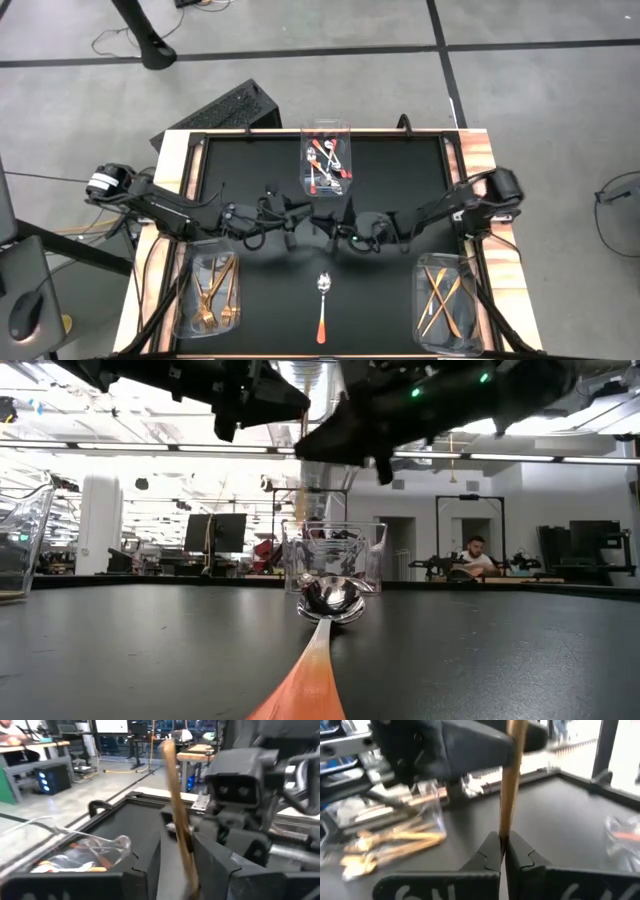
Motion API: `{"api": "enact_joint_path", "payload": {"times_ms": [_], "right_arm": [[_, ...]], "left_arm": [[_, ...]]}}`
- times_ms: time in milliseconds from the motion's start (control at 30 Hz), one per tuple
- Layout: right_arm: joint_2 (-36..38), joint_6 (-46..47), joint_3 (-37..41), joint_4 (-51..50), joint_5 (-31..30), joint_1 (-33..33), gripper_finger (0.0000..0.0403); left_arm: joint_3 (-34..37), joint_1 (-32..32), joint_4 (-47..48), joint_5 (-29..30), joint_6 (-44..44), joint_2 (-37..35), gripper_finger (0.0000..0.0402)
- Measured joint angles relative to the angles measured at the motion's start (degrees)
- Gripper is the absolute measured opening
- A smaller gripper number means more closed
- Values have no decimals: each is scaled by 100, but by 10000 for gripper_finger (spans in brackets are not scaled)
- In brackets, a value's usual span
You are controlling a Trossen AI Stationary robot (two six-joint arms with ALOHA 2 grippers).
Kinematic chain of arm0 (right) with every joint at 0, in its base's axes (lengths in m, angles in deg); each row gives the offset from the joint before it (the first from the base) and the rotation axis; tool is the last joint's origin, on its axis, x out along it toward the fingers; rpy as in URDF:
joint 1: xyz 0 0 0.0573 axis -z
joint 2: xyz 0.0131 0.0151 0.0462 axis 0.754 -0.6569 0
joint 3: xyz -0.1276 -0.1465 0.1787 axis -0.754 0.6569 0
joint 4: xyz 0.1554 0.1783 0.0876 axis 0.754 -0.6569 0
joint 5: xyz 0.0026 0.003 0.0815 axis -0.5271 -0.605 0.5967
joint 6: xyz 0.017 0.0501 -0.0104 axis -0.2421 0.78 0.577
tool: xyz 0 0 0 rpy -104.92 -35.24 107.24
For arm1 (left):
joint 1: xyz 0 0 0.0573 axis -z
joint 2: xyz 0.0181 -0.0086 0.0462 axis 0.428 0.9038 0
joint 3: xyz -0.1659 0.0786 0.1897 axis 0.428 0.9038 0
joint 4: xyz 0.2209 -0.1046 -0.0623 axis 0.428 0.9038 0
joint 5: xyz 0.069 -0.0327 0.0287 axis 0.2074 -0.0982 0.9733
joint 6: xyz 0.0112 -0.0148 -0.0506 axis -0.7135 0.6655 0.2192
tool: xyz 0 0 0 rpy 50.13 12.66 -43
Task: Sort silverware by color (type)
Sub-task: Put the gold knife into the bottom right transparent bin
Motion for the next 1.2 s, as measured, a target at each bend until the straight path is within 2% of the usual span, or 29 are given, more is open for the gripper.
{"api": "enact_joint_path", "payload": {"times_ms": [133,200,333,533,667,800,900,1000,1200], "right_arm": [[901,653,-4,-1885,132,-156,10],[1398,1048,-4,-2936,401,-248,10],[2337,2000,-4,-4431,865,-476,10],[3499,3304,-4,-5787,1273,-902,11],[4079,4318,-4,-6709,1519,-1452,11],[4343,5532,-4,-7512,1520,-2256,11],[4357,6584,-4,-8021,1270,-2902,11],[4259,7719,-4,-8431,899,-3511,11],[3844,9445,-4,-8787,640,-4500,11]], "left_arm": [[0,1,377,145,-110,-198,115],[0,-6,632,250,-117,-298,120],[2,-18,997,272,-118,-419,123],[2,-63,1023,289,-211,-429,123],[2,-174,931,285,-209,-429,123],[2,-223,980,283,-209,-429,123],[2,-224,986,269,-209,-429,123],[2,-224,994,269,-209,-429,123],[2,-224,1061,269,-209,-429,123]]}}
